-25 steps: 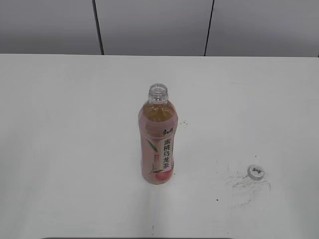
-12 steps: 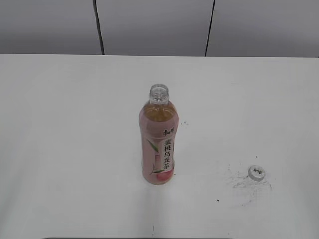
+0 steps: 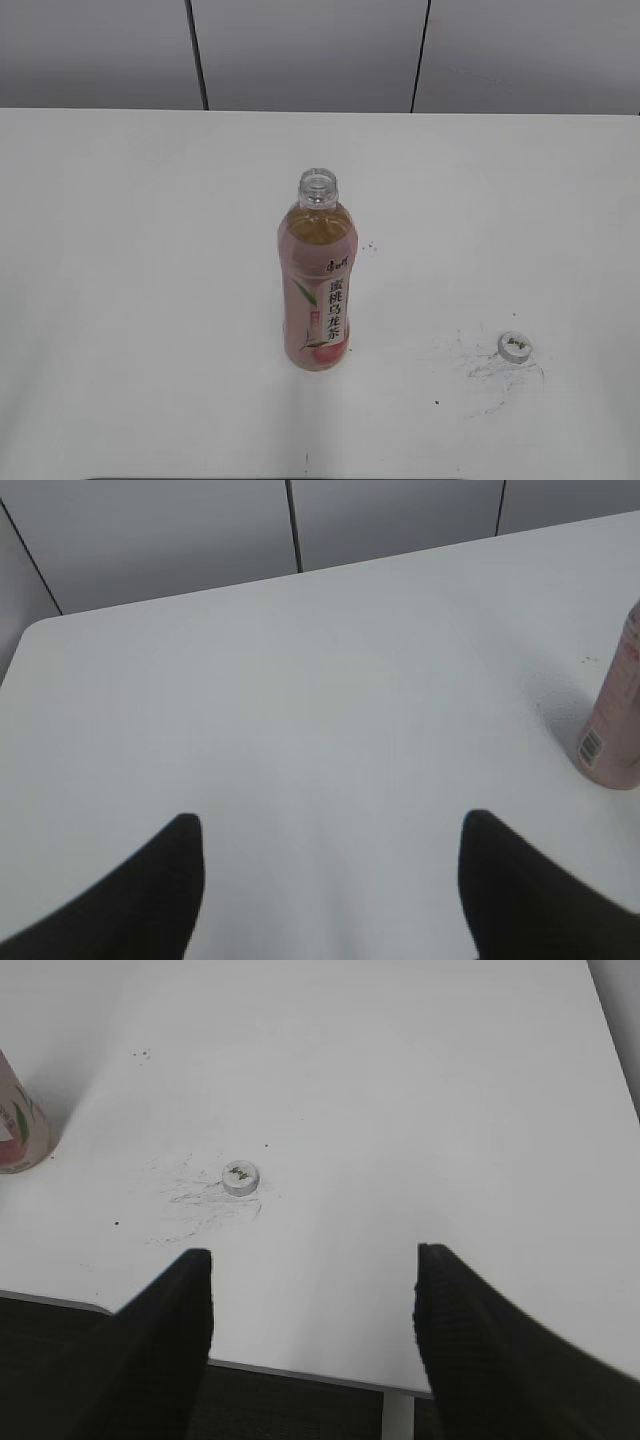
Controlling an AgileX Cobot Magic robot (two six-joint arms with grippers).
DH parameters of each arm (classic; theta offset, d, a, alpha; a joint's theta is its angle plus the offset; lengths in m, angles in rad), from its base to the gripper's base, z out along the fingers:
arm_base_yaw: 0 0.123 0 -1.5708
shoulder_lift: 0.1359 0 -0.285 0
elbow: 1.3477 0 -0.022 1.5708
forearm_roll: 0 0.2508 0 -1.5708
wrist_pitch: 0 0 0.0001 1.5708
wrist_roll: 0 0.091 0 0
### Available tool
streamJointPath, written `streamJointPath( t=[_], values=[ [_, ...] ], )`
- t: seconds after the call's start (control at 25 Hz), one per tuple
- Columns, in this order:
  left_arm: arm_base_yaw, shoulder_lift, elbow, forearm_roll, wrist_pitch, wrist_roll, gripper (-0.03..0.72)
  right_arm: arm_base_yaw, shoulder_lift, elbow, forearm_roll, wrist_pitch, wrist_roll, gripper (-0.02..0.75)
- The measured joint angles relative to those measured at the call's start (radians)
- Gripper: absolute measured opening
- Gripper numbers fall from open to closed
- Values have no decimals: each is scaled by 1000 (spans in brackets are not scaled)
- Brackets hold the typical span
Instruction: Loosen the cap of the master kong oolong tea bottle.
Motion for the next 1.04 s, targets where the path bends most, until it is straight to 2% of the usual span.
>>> streamJointPath(
  t=[0.44, 1.04],
  values=[
    [0, 0, 0, -1, 0, 0, 438, 0, 0, 0, -1, 0, 0, 481],
    [0, 0, 0, -1, 0, 0, 428, 0, 0, 0, -1, 0, 0, 481]
  ],
)
